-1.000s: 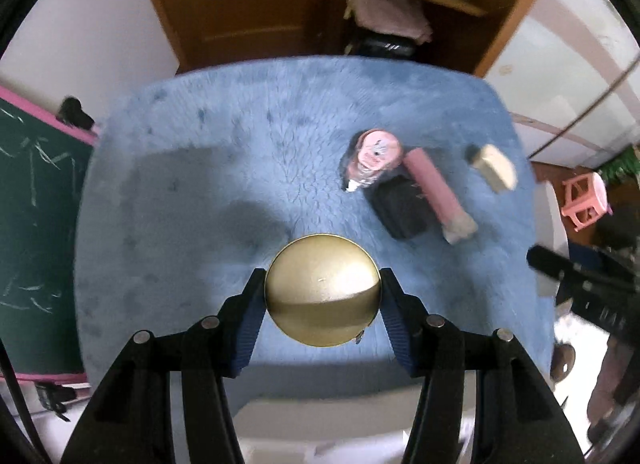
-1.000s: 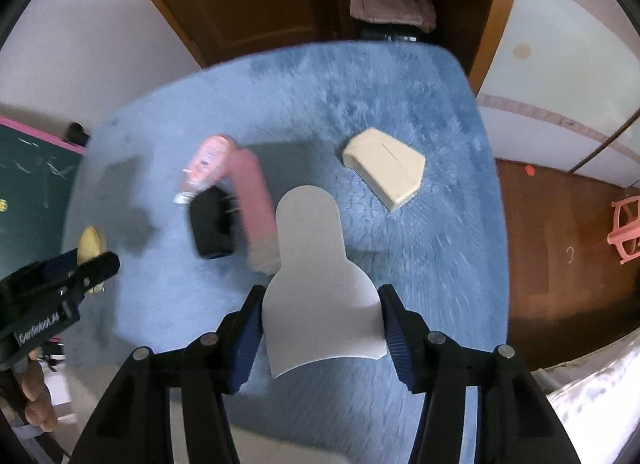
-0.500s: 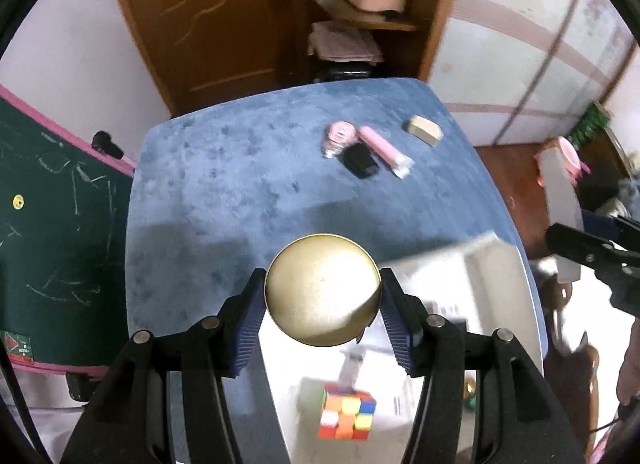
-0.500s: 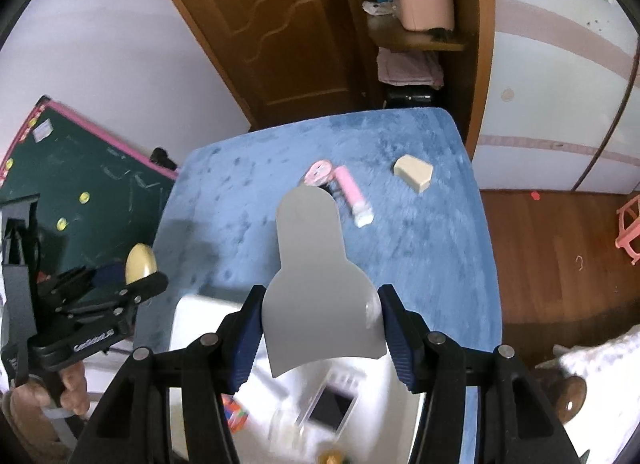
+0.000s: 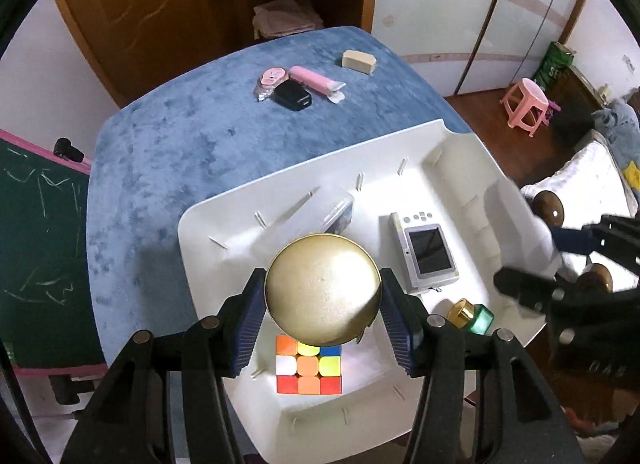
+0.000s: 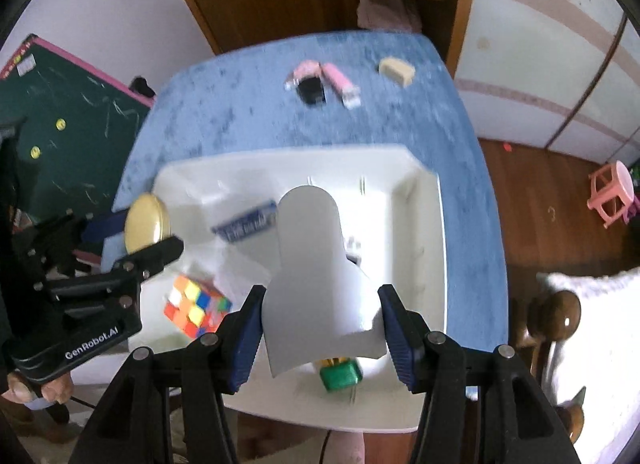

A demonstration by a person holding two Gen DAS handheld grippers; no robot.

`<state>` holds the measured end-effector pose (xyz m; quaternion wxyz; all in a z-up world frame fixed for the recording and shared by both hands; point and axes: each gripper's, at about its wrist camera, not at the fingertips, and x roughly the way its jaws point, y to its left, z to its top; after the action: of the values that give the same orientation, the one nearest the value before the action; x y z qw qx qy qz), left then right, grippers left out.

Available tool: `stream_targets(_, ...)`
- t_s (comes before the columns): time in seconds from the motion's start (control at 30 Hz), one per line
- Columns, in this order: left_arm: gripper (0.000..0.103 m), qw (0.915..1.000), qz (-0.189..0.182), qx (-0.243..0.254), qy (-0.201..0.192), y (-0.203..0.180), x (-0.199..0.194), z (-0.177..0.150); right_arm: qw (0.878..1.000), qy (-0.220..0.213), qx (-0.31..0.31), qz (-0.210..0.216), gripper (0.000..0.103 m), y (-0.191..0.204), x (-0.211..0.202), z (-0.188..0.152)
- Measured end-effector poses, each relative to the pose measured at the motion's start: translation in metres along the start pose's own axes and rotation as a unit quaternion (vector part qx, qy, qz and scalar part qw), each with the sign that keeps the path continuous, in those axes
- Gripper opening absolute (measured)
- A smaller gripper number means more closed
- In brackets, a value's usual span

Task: Organize rigid objects
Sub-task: 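Carry the compact and white piece into the tray and release both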

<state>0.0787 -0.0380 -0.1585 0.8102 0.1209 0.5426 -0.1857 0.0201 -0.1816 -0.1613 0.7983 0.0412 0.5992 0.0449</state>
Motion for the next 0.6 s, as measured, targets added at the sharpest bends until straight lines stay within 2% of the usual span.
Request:
stream_targets(0.3, 0.059, 0.9996, -0.001, -0.010, 0.025, 0.000, 0.024, -0.015, 0.999, 0.037, 0.008, -0.019, 0.056, -0.004, 0.032, -0.024)
stream_targets(0.6, 0.059, 0.9981, 0.009, 0.022, 0.057, -0.013, 0.045, -0.028, 0.997, 0.068, 0.003, -0.027, 0.056, -0.007, 0.057, -0.029)
